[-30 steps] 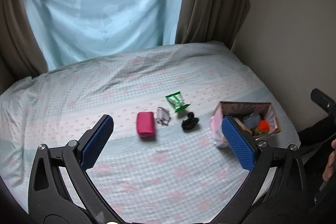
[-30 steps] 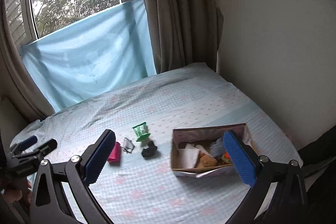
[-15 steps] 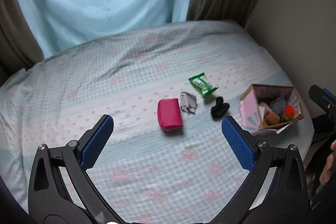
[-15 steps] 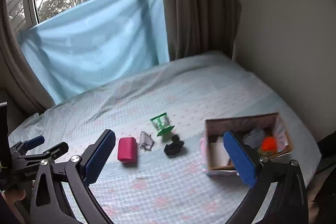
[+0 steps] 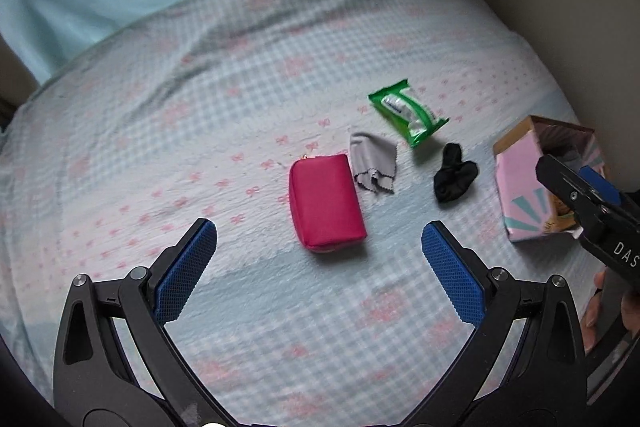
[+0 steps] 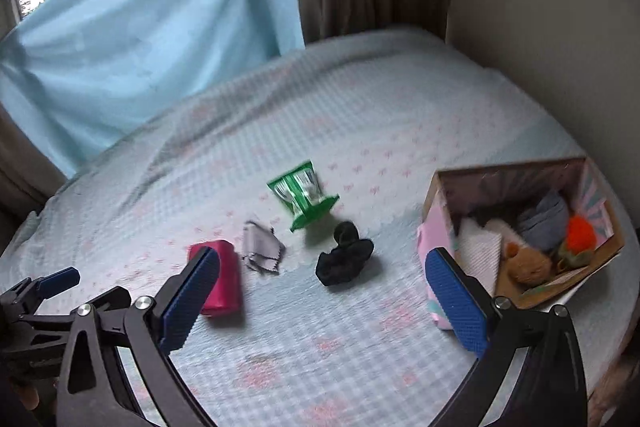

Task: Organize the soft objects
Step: 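Move both open tools toward the pink pouch and black scrunchie, then grasp the pink pouch with the left tool while the right tool grasps the black scrunchie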

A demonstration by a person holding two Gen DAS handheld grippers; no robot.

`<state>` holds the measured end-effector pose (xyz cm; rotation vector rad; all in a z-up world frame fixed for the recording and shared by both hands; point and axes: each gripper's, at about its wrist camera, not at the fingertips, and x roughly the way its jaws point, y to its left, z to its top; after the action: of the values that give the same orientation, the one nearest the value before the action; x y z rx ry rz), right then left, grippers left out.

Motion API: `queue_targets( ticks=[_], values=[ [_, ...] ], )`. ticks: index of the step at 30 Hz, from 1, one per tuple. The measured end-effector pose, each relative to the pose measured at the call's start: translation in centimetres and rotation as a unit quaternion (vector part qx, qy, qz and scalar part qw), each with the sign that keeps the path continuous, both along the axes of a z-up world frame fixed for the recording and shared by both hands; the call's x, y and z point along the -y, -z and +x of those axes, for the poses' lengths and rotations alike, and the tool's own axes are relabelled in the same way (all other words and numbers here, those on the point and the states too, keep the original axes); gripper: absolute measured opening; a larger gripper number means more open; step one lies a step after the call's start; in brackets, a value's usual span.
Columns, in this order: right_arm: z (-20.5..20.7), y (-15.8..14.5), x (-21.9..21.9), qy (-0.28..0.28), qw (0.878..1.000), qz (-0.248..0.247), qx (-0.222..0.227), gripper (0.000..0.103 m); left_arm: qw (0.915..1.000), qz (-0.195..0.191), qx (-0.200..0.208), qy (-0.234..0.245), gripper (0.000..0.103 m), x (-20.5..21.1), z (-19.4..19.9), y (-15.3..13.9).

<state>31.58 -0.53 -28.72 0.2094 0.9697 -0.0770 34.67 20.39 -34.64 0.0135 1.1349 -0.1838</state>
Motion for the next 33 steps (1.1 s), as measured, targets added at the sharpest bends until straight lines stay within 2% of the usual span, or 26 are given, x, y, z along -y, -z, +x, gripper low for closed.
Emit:
queue_targets(
  ticks=[4, 8, 12, 15, 17, 21, 24, 26, 30, 33],
  values=[
    [2.2, 3.3, -0.1, 0.008, 0.999, 0.009, -0.030, 0.102, 0.9993, -0.002, -0.037, 0.009, 0.102, 0.8, 2.3, 3.9],
    [4.6, 8.0, 0.2, 0.019, 0.996, 0.013, -0.085, 0.101, 0.9974, -0.003, -0.070, 0.018, 0.102, 1.6, 3.8, 7.2],
    [6.4, 11.2, 0.6, 0.023, 0.994, 0.006, -0.108, 0.099, 0.9958, 0.006, -0.085, 0.033, 0.102, 2.4, 4.6, 9.8],
    [7.3, 13.2, 0.7, 0.022, 0.993, -0.002, -0.117, 0.094, 0.9950, 0.010, -0.093, 0.036, 0.098, 2.8, 5.4, 11.6],
    [7.9, 14.4, 0.9, 0.026, 0.992, -0.005, -0.123, 0.087, 0.9943, 0.011, -0.099, 0.038, 0.092, 3.0, 5.8, 12.6],
    [8.5, 15.9, 1.3, 0.034, 0.991, -0.007, -0.126, 0.081, 0.9942, 0.017, -0.097, 0.043, 0.091, 3.4, 6.6, 14.0],
    [8.9, 16.8, 1.2, 0.035, 0.991, -0.006, -0.129, 0.067, 0.9941, 0.017, -0.098, 0.043, 0.088, 3.6, 7.2, 14.8],
    [9.0, 17.2, 1.0, 0.034, 0.991, -0.008, -0.129, 0.058, 0.9942, 0.022, -0.097, 0.039, 0.081, 3.6, 7.5, 15.2],
    [9.1, 17.0, 0.6, 0.025, 0.992, -0.017, -0.123, 0.047, 0.9942, 0.009, -0.105, 0.018, 0.072, 3.1, 8.2, 15.7],
    [9.3, 17.1, 0.5, 0.020, 0.993, -0.015, -0.119, 0.034, 0.9941, 0.018, -0.105, 0.018, 0.066, 3.2, 8.3, 15.9]
  ],
)
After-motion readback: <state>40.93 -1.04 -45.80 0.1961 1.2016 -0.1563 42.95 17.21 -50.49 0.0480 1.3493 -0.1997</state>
